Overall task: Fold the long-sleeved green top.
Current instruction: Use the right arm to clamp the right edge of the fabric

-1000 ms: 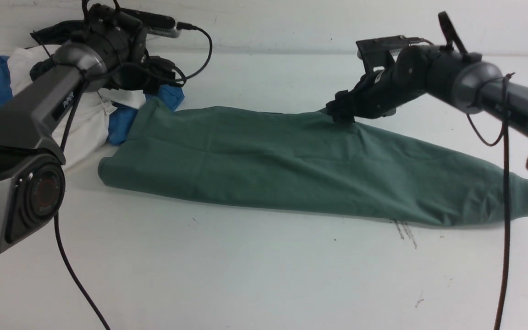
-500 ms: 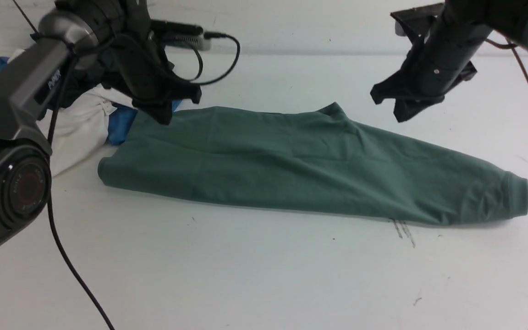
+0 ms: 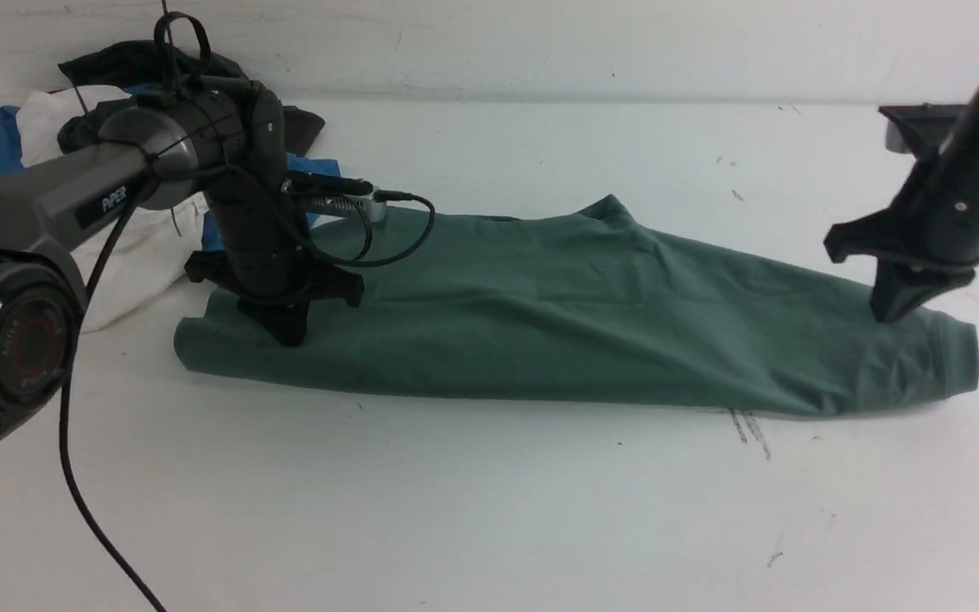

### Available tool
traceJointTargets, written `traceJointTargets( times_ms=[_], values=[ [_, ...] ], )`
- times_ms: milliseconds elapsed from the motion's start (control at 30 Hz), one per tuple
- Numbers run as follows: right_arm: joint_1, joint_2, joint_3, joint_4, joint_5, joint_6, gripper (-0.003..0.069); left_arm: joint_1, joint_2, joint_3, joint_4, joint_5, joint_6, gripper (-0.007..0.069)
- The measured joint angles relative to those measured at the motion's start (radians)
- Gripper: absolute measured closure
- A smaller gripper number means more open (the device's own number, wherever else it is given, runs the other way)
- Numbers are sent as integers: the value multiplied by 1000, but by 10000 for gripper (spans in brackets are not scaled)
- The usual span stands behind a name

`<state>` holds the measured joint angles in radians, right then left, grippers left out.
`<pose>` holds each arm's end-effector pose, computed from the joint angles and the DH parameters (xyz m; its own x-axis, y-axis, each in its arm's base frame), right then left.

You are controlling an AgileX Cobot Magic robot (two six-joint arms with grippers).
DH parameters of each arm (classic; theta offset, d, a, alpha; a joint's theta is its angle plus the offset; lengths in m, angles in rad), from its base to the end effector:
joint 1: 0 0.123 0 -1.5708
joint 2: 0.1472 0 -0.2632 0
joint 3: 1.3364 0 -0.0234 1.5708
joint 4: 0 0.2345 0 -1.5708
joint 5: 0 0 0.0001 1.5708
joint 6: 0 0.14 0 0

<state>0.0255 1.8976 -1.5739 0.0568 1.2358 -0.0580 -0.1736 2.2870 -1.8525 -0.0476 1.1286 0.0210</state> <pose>0.3670 0.0169 0.1859 -0.9928 -0.0646 -0.1009 -0.0698 0.9963 0.0494 0.4340 -0.0822 0.0970 -0.9804 0.1726 -0.0952 0.1772 0.9832 -0.0428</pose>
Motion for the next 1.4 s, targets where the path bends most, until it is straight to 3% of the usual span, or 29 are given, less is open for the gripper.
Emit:
traceJointTargets(
  times_ms=[467,867,1200,1400],
  values=[
    [-33,-79,85,64,-7,-58,673,-38,-364,553,48,-131,-87,629],
    [-33,-82,85,112,-18,-99,673,-28,-551,584,140,-130,-167,629],
    [-34,-51,67,116,-142,-97,673,-28,-481,604,92,-161,-155,629],
    [-41,120,-69,53,-158,-73,673,-28,-379,618,129,-169,-171,628]
  ],
)
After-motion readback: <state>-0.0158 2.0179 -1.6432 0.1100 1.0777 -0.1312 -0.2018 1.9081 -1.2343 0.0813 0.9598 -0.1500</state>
